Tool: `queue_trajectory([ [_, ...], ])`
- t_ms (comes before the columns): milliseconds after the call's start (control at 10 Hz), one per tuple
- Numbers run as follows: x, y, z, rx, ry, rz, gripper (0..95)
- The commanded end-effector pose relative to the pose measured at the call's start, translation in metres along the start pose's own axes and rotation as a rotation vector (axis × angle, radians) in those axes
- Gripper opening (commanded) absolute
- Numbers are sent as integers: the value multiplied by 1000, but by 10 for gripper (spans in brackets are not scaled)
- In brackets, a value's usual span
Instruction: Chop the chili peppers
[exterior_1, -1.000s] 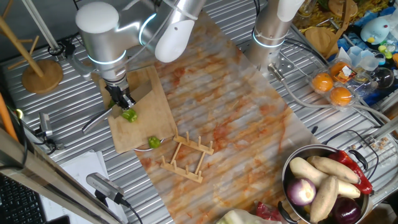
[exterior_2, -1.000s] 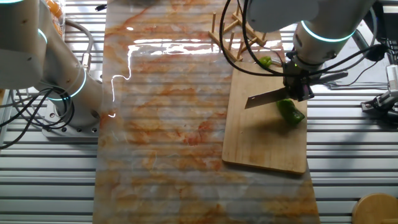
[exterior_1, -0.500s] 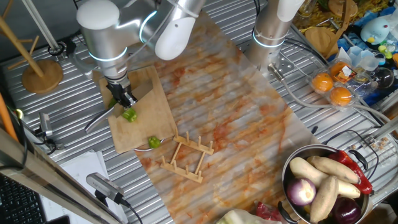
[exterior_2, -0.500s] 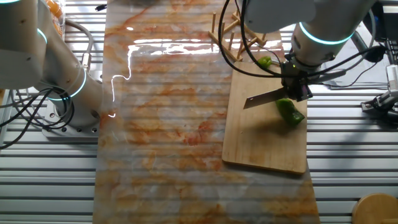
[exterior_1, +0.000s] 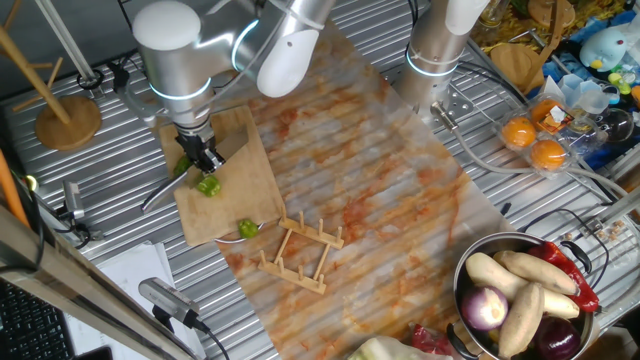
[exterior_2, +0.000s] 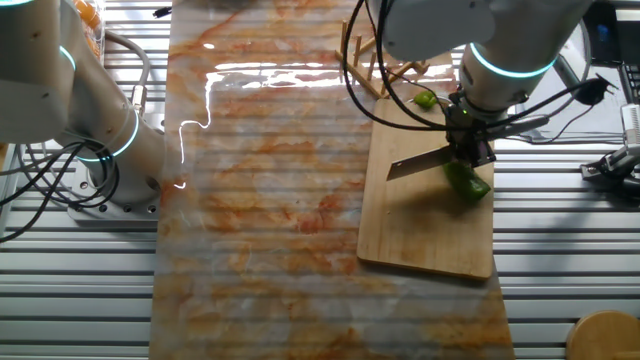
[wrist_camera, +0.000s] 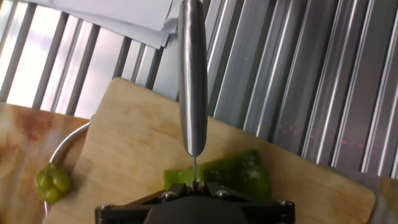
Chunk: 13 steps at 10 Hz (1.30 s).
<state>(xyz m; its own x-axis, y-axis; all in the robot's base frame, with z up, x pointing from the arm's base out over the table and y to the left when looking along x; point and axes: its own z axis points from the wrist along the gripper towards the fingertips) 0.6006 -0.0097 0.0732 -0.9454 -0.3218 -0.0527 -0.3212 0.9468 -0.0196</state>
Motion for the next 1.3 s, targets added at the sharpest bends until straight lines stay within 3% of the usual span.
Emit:
queue_trajectory([
  [100,0,0,2,4,1,-6,0],
  [700,1,-2,13,-3,6,-31,0],
  [1100,-1,-5,31,-7,-8,-24,0],
  [1300,-4,-5,32,-7,-5,-28,0],
])
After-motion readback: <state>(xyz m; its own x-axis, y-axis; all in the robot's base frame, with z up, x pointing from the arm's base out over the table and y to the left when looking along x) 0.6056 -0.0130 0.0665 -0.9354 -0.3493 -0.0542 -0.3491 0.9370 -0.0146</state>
